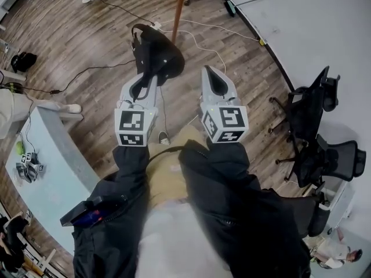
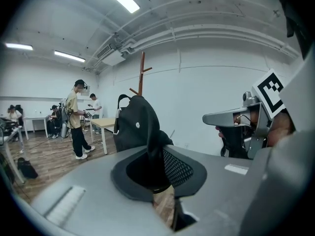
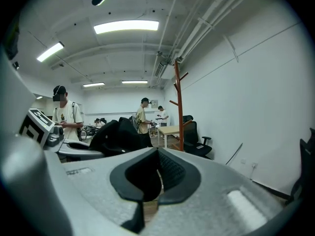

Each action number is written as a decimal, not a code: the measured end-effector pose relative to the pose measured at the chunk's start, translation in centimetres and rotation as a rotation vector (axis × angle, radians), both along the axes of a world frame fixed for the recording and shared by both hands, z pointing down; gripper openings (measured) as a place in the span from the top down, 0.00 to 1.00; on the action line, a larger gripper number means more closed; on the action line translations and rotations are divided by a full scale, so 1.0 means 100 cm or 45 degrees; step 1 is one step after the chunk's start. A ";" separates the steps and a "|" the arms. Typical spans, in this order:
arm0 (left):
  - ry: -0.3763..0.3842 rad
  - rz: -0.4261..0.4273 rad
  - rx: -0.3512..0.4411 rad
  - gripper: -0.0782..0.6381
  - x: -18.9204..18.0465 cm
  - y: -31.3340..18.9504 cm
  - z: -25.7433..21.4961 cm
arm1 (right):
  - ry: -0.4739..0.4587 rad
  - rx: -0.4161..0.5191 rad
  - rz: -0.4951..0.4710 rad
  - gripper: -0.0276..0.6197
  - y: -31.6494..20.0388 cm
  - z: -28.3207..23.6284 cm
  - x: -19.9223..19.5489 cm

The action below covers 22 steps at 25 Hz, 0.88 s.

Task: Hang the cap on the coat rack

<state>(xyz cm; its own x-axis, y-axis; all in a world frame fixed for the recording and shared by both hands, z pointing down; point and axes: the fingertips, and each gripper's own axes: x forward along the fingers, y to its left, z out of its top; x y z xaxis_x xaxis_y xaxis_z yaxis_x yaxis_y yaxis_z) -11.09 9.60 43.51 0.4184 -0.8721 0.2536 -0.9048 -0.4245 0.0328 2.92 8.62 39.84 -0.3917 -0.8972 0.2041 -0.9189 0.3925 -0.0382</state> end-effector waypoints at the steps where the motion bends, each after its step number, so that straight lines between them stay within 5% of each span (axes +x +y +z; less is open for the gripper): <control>1: 0.001 -0.002 -0.001 0.83 -0.003 -0.001 0.001 | 0.003 -0.004 0.017 0.96 -0.001 0.001 0.003; 9: 0.019 0.010 -0.025 0.83 -0.005 -0.027 0.007 | 0.003 -0.044 0.071 0.96 -0.020 0.017 0.013; 22: -0.090 -0.008 0.018 0.83 0.025 -0.155 -0.004 | -0.062 0.013 -0.046 0.96 -0.161 0.002 0.019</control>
<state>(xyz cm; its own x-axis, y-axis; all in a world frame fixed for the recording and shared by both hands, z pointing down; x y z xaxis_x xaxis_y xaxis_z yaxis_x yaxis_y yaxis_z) -8.59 -5.89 43.14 0.3946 -0.8783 0.2701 -0.9072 -0.4190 -0.0372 4.84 -7.50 40.07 -0.4335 -0.8840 0.1749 -0.9012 0.4263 -0.0785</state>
